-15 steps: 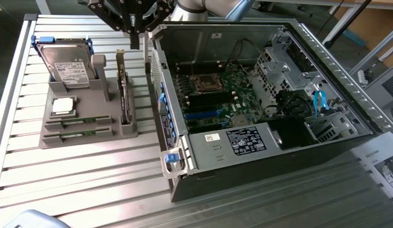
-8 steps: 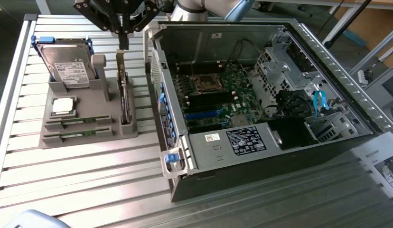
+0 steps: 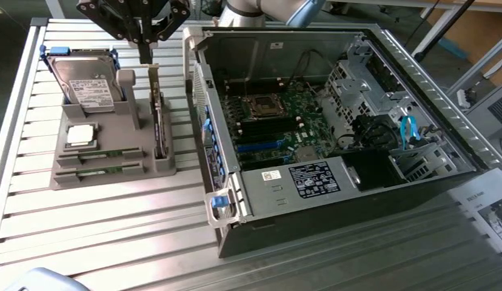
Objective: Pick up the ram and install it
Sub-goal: 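Reach for the ram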
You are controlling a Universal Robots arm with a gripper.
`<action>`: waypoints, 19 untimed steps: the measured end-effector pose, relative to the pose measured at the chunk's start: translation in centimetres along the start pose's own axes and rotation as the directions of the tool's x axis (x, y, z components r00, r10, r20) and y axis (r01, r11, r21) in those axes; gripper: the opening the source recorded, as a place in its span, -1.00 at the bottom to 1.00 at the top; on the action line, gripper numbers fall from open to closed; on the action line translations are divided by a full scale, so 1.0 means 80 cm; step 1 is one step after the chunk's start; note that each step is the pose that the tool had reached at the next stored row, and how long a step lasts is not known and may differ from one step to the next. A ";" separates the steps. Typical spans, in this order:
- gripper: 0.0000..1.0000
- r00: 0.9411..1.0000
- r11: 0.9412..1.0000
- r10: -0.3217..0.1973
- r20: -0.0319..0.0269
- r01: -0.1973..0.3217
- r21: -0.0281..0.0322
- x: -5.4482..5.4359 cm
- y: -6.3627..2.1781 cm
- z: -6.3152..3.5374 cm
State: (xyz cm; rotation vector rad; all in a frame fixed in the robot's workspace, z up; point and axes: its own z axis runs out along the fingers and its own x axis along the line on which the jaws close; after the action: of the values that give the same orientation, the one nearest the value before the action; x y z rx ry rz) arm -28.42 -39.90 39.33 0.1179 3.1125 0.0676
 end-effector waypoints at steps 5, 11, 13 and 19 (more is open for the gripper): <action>-0.80 1.000 1.000 0.000 0.000 0.000 0.000 0.018 -0.001 0.000; -0.80 1.000 1.000 0.000 0.000 0.000 0.000 0.037 -0.003 -0.001; -0.80 1.000 1.000 0.000 0.000 0.000 0.000 0.043 -0.003 -0.001; -0.80 1.000 1.000 0.000 0.000 0.000 0.000 0.060 -0.005 -0.002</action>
State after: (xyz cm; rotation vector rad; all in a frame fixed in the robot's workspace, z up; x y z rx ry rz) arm -33.26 -39.90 39.33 0.1179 3.1125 0.0676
